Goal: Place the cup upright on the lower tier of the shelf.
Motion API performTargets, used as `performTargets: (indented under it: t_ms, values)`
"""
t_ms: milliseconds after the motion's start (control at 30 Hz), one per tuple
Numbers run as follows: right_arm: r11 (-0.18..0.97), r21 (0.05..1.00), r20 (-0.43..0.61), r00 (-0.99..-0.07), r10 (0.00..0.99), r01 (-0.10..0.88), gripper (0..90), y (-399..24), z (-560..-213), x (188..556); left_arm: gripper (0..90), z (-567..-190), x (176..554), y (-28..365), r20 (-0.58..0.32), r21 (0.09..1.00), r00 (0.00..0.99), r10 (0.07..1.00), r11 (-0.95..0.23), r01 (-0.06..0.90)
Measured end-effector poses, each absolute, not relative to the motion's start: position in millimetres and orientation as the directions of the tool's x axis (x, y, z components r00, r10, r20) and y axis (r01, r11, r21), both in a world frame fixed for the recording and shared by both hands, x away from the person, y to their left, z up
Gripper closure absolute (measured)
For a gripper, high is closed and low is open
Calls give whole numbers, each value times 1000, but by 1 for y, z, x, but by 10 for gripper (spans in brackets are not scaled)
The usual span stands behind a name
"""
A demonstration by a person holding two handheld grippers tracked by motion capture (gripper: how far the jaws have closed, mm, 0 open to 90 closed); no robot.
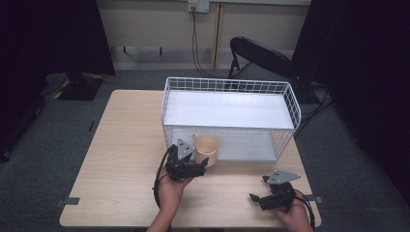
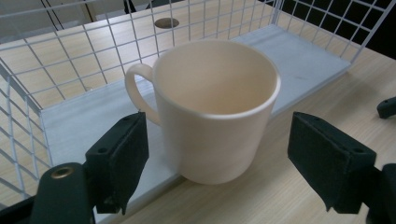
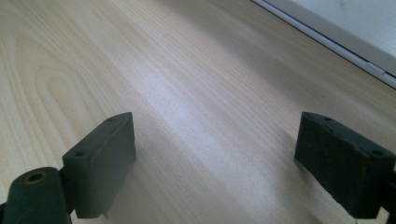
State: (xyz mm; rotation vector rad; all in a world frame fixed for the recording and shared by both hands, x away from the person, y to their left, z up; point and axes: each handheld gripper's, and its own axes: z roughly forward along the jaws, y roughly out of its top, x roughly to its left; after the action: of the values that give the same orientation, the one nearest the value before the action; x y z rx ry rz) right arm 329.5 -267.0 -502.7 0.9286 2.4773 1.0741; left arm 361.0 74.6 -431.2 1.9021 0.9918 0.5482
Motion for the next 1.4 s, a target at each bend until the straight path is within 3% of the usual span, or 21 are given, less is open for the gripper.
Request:
performTargets:
  t_ms: [667, 1400]
  values:
    - [516, 731, -7, -752, 659, 446, 117, -267, -503, 330, 250, -456, 366, 57, -33, 862, 529, 848, -243, 445]
    - [516, 731, -7, -751, 660, 446, 117, -267, -503, 330, 392, -460, 372, 54, -22, 853, 499, 866, -244, 461]
